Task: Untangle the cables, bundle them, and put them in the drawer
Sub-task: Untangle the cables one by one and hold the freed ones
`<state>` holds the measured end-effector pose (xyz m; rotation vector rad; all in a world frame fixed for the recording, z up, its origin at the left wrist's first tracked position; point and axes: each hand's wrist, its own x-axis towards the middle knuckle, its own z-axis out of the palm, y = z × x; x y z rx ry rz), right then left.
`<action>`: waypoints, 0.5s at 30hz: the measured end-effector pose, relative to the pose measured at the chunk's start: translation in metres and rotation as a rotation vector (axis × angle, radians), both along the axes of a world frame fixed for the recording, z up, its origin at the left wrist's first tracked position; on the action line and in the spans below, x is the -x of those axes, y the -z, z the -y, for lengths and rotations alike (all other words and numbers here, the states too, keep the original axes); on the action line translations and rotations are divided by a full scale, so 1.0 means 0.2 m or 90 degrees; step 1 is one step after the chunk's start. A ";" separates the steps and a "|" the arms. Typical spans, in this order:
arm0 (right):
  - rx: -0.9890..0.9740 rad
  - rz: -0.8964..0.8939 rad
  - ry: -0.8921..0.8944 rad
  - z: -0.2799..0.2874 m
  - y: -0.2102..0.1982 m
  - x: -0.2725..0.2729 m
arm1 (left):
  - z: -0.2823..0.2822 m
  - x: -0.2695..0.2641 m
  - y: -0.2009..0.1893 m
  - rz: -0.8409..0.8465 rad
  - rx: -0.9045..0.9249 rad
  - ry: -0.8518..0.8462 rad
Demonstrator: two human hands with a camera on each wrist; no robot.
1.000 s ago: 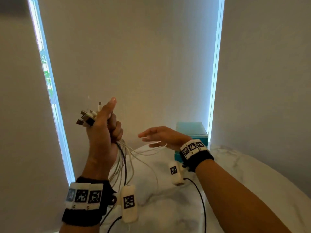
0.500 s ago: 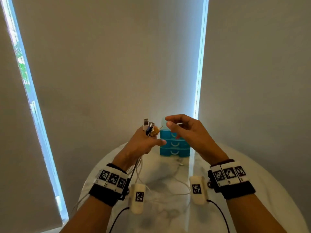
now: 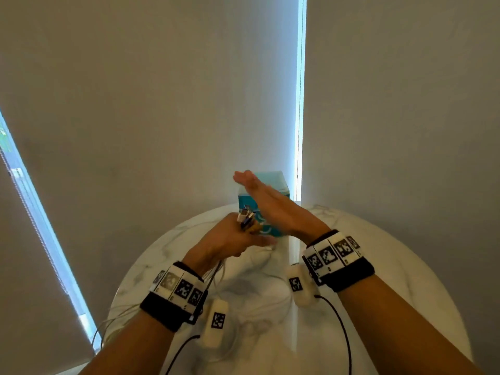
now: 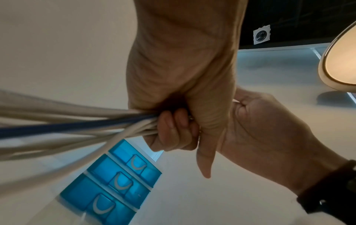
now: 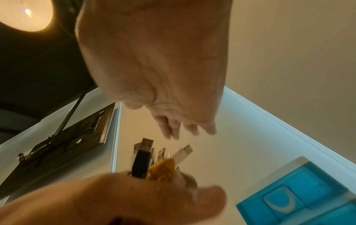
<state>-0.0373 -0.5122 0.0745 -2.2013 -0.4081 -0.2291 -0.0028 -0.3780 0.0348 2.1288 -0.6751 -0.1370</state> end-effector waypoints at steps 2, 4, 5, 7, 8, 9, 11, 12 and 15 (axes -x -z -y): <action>0.021 0.008 0.000 -0.01 0.03 0.01 | 0.00 -0.03 0.01 0.045 -0.018 -0.026; 0.037 -0.052 -0.041 -0.04 0.07 0.03 | -0.01 -0.03 0.02 0.081 -0.070 -0.054; 0.007 -0.073 -0.050 -0.03 0.09 0.03 | -0.01 -0.03 0.03 0.060 -0.048 -0.045; -0.147 -0.068 -0.028 0.03 0.11 0.00 | -0.04 -0.03 0.03 -0.028 0.040 -0.007; -0.240 -0.043 0.006 0.07 0.11 -0.02 | -0.05 -0.04 0.04 -0.046 0.073 0.004; -0.332 -0.015 0.043 0.11 0.12 -0.03 | -0.06 -0.04 0.04 -0.062 0.103 0.003; -0.476 -0.008 0.092 0.17 0.19 -0.05 | -0.07 -0.04 0.03 -0.087 0.174 0.013; -0.512 -0.037 0.086 0.18 0.24 -0.07 | -0.07 -0.04 0.02 -0.097 0.211 0.030; -0.520 -0.188 -0.017 0.16 0.40 -0.10 | -0.08 -0.05 -0.03 -0.126 0.273 0.059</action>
